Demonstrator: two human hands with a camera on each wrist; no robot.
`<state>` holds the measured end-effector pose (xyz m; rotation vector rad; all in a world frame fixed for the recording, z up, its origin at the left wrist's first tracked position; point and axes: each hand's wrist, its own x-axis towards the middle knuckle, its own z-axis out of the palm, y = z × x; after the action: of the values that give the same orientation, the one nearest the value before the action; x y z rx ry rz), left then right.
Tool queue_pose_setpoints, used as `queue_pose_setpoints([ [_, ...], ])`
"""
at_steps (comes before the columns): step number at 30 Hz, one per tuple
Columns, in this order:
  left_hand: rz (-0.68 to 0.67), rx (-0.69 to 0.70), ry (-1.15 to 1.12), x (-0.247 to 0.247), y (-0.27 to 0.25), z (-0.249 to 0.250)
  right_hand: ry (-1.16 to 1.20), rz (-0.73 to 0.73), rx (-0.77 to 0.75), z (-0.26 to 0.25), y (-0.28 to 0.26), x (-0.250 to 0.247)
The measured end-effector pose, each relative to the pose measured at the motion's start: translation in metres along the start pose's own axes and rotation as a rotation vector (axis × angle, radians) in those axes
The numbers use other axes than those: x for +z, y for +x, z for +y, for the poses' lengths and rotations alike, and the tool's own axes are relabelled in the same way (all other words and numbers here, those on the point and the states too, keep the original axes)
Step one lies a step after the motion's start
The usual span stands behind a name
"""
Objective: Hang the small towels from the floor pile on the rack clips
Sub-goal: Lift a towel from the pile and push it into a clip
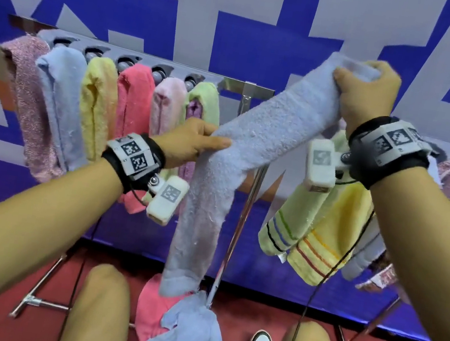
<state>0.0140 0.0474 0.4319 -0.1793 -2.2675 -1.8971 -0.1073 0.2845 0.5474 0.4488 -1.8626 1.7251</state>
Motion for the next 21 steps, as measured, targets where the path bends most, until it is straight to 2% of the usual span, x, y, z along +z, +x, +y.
queue_pose_setpoints([
  [2, -0.013, 0.005, 0.02, -0.002, 0.0, 0.016, -0.276, -0.058, -0.008, 0.011, -0.008, -0.004],
  [3, -0.018, 0.005, 0.052, -0.002, 0.003, 0.023, -0.365, -0.097, -0.066, 0.014, -0.015, -0.004],
  [5, -0.048, -0.015, 0.125, 0.003, 0.007, 0.036, -0.349, -0.191, -0.204, 0.012, -0.036, 0.007],
  [6, -0.071, -0.023, 0.149, 0.007, 0.008, 0.041, -0.282, -0.288, -0.233, 0.01, -0.047, 0.016],
  [7, -0.095, -0.031, 0.168, 0.01, 0.01, 0.045, -0.215, -0.426, -0.215, 0.009, -0.059, 0.026],
  [9, -0.133, -0.057, 0.187, 0.016, 0.011, 0.05, -0.104, -0.73, -0.06, 0.011, -0.081, 0.044],
  [11, -0.137, -0.077, 0.2, 0.015, 0.009, 0.052, 0.029, -0.9, 0.138, 0.017, -0.098, 0.057],
  [14, -0.113, -0.113, 0.234, 0.005, 0.002, 0.051, 0.127, -0.955, 0.324, 0.026, -0.107, 0.064],
  [18, -0.106, -0.164, 0.213, -0.01, -0.008, 0.043, 0.069, -1.036, 0.259, 0.022, -0.109, 0.063],
  [21, -0.152, -0.201, 0.186, -0.016, -0.013, 0.035, 0.0, -1.019, 0.164, 0.017, -0.107, 0.057],
])
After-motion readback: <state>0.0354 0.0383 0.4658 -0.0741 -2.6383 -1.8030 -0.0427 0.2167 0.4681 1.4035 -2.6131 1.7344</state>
